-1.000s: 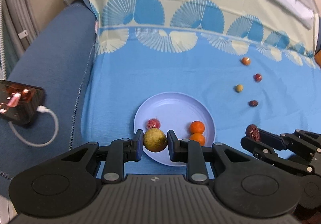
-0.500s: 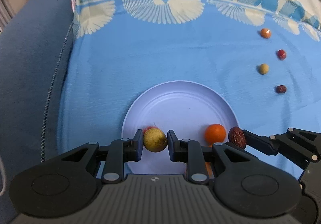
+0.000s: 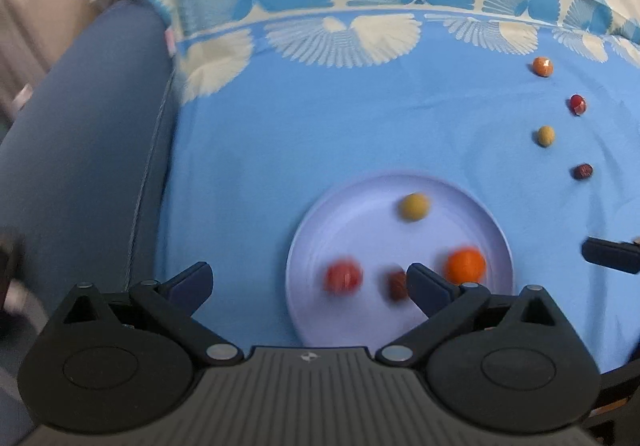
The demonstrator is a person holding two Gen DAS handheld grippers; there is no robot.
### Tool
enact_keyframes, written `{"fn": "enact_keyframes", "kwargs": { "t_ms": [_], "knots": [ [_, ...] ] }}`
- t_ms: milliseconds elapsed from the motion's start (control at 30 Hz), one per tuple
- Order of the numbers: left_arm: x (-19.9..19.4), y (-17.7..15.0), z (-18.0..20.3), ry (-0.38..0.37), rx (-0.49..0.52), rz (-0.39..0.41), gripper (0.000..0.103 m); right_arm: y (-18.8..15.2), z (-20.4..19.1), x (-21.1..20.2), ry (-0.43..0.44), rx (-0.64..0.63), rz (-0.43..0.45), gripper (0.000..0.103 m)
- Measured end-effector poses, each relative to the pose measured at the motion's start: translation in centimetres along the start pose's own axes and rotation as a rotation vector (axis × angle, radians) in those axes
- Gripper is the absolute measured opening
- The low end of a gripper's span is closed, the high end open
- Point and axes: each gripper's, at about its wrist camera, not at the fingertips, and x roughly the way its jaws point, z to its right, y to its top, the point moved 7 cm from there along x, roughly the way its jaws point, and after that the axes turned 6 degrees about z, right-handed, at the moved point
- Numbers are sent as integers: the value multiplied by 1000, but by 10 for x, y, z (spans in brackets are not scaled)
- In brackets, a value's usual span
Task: Organize fruits
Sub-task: 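Open the left tool over the plate while the right tool releases the date there, then move both tools back toward the remaining fruits on the sheet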
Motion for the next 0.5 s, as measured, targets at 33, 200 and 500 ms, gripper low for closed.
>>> {"fn": "enact_keyframes", "kwargs": {
  "t_ms": [33,200,500],
  "knots": [
    [-9,-9,-2,0,-18,-16,103,-5,0,-10,3,9,-11,96],
    [-55,-50,-8,92,-71,-85,103,-21,-5,-65,-57,14,12,100],
    [-125,-82,3,113,-114,-24,103,-25,-3,-150,-132,69,151,102]
  ]
}}
